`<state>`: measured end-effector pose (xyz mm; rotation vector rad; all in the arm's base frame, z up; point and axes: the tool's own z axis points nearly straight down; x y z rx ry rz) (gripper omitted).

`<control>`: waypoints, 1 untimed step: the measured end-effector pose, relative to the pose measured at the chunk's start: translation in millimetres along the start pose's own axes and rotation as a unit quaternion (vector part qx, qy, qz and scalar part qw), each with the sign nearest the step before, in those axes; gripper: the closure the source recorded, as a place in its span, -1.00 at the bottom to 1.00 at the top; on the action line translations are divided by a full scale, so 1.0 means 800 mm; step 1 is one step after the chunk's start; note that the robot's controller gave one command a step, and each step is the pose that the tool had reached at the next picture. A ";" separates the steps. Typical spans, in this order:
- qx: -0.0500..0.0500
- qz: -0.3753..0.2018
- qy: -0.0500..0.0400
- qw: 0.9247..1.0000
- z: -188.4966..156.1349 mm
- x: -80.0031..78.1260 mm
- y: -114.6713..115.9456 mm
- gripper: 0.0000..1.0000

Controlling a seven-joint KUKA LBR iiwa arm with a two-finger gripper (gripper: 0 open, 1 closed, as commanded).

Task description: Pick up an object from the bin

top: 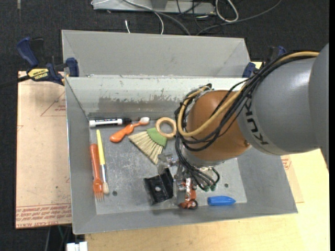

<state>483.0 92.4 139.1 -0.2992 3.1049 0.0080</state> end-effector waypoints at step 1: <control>0.000 0.000 -0.002 1.000 -0.039 -0.002 0.000 1.00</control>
Offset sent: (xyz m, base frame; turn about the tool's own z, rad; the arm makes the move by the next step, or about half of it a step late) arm 0.0009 0.0002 0.0538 0.0001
